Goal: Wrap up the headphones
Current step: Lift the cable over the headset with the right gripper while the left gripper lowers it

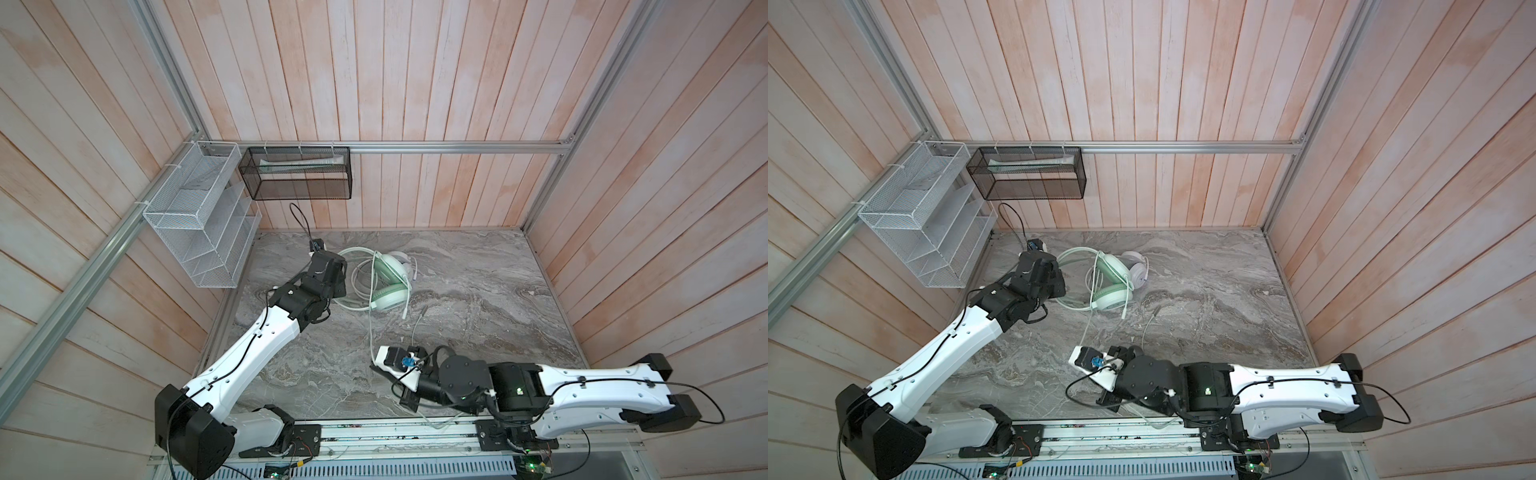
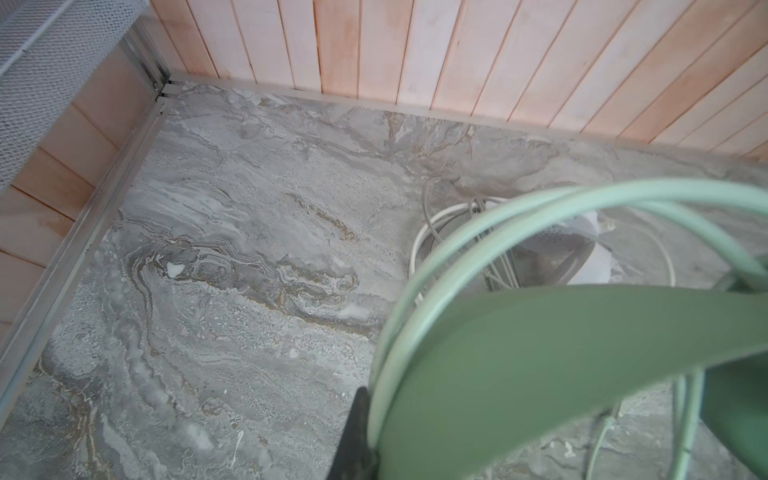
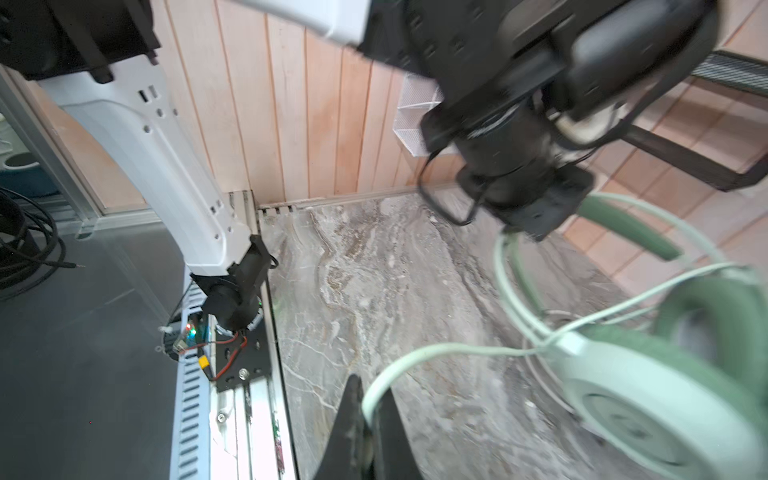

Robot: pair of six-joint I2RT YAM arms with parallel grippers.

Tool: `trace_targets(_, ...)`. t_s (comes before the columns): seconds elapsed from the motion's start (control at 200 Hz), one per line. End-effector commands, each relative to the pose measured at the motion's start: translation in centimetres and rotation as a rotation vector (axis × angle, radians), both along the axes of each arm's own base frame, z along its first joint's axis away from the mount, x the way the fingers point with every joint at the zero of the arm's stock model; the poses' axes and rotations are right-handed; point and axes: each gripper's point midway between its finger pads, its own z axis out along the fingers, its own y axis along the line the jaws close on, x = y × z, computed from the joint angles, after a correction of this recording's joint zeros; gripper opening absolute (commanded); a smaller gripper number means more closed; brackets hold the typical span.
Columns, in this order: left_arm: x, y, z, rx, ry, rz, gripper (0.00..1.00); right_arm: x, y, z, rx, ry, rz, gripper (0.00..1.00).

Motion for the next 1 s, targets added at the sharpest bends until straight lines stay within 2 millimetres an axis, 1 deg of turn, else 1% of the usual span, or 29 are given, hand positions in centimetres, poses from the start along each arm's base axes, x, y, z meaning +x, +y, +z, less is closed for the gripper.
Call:
trace_targets(0.0, -1.4, -1.2, 0.2, 0.058, -0.078, -0.015, 0.0, 2.2, -3.2, 2.0, -0.102, -0.061, 0.031, 0.0)
trace_targets(0.04, -2.6, -1.6, -0.2, 0.108, -0.077, -0.03, 0.0, 3.6, -3.9, 2.4, -0.108, -0.071, 0.014, 0.0)
trace_targets(0.07, -3.3, -1.8, -0.5, 0.145, -0.077, -0.04, 0.0, 5.2, -4.4, 2.2, -0.126, -0.076, -0.022, 0.0)
trace_targets(0.08, -3.6, -1.9, -0.5, 0.155, -0.077, -0.045, 0.0, 5.6, -4.6, 3.1, -0.112, -0.081, -0.03, 0.0)
trace_targets(0.095, -4.0, -2.0, -0.6, 0.168, -0.078, -0.049, 0.0, 6.1, -4.7, 3.3, -0.115, -0.078, -0.04, 0.0)
trace_targets(0.18, -6.5, -2.7, -0.9, 0.245, -0.078, -0.094, 0.0, 8.0, -4.6, 3.7, -0.147, -0.069, -0.061, 0.0)
trace_targets(0.215, -7.3, -2.4, -0.9, 0.271, -0.077, -0.086, 0.0, 8.8, -4.7, 3.8, -0.157, -0.084, -0.089, 0.0)
trace_targets(0.225, -7.8, -2.8, -0.9, 0.281, -0.079, -0.104, 0.0, 9.1, -4.7, 3.8, -0.161, -0.089, -0.098, 0.0)
trace_targets(0.255, -8.7, -2.8, -0.7, 0.293, -0.074, -0.105, 0.0, 9.8, -4.8, 3.8, -0.17, -0.1, -0.124, 0.0)
trace_targets(0.34, -10.8, -2.0, 0.3, 0.296, -0.058, -0.084, 0.0, 12.5, -6.2, 4.0, -0.181, -0.135, -0.221, 0.0)
trace_targets(0.38, -11.8, -2.0, 0.8, 0.291, -0.065, -0.095, 0.0, 13.6, -6.9, 4.3, -0.17, -0.145, -0.265, 0.0)
trace_targets(0.425, -12.9, -2.3, 1.2, 0.279, -0.072, -0.116, 0.0, 14.4, -7.2, 4.5, -0.161, -0.144, -0.289, 0.0)
trace_targets(0.52, -14.6, -3.2, 0.7, 0.26, -0.045, -0.162, 0.0, 16.0, -7.3, 4.6, -0.15, -0.136, -0.333, 0.0)
trace_targets(0.665, -16.2, -3.3, 1.3, 0.258, -0.063, -0.155, 0.0, 18.3, -7.9, 4.4, -0.123, -0.124, -0.399, 0.0)
trace_targets(0.81, -17.3, -4.9, 1.5, 0.204, -0.083, -0.218, 0.0, 20.1, -8.5, 4.6, -0.091, -0.101, -0.447, 0.0)
trace_targets(0.925, -17.4, -4.7, 2.1, 0.181, -0.092, -0.209, 0.0, 20.7, -8.7, 4.0, -0.085, -0.091, -0.461, 0.0)
trace_targets(0.99, -17.5, -4.8, 2.5, 0.151, -0.098, -0.219, 0.0, 20.5, -8.6, 3.6, -0.078, -0.088, -0.444, 0.0)
